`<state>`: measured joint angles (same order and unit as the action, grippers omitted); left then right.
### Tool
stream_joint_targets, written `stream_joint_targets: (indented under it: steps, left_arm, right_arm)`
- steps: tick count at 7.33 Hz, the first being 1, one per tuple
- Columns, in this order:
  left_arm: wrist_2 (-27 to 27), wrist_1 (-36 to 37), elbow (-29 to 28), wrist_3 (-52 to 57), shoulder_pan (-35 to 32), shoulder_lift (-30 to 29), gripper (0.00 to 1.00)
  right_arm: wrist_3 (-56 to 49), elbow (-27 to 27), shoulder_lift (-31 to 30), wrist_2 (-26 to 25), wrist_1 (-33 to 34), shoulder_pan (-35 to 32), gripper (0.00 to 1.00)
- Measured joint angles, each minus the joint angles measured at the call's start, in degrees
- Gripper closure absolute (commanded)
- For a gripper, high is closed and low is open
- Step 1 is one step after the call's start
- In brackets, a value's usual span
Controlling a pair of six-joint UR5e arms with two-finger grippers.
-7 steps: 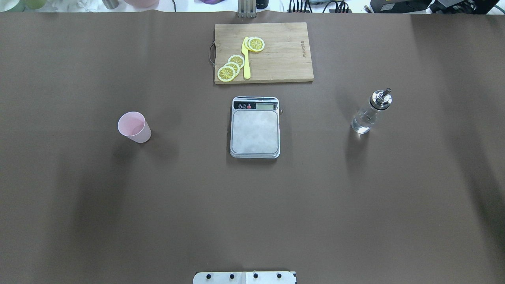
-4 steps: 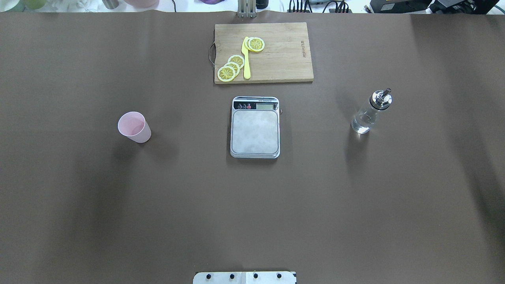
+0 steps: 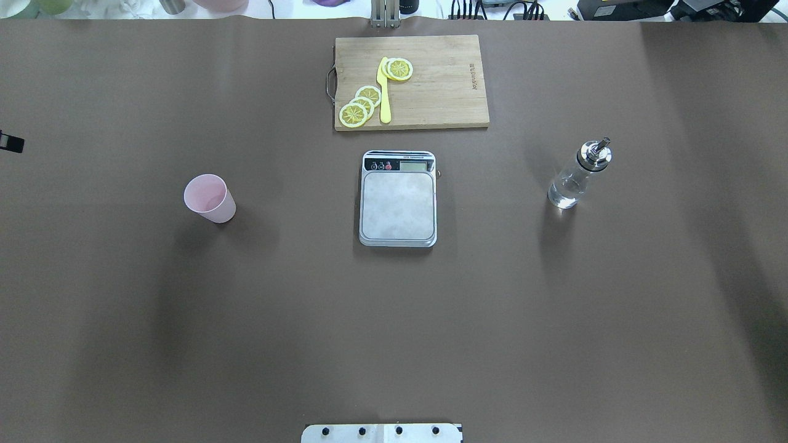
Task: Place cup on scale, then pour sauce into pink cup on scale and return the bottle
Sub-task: 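Reach the left gripper toward the pink cup and grasp it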
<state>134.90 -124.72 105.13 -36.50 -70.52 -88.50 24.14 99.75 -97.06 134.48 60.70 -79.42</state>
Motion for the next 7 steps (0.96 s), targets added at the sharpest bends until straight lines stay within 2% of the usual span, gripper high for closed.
stream_joint_targets:
  steps: [2,4,6,7]
  left_arm:
    - [-5.79,0.09,1.58,-10.62,7.16,-1.31,0.02]
    - [-13.92,0.41,1.54,-19.23,15.12,-3.77,0.07]
    - [-21.66,3.24,0.81,-25.23,22.2,-7.2,0.22]
    - [-24.33,5.09,0.08,-26.49,24.38,-8.96,0.4]
  right_arm:
    - [7.46,2.61,-0.1,-2.4,0.01,3.45,0.01]
    - [11.64,3.56,-0.11,-5.59,0.03,6.75,0.0]
    - [12.36,3.67,-0.32,-6.55,-0.02,7.59,0.0]
    - [12.38,3.69,-0.4,-6.65,-0.04,7.65,0.0]
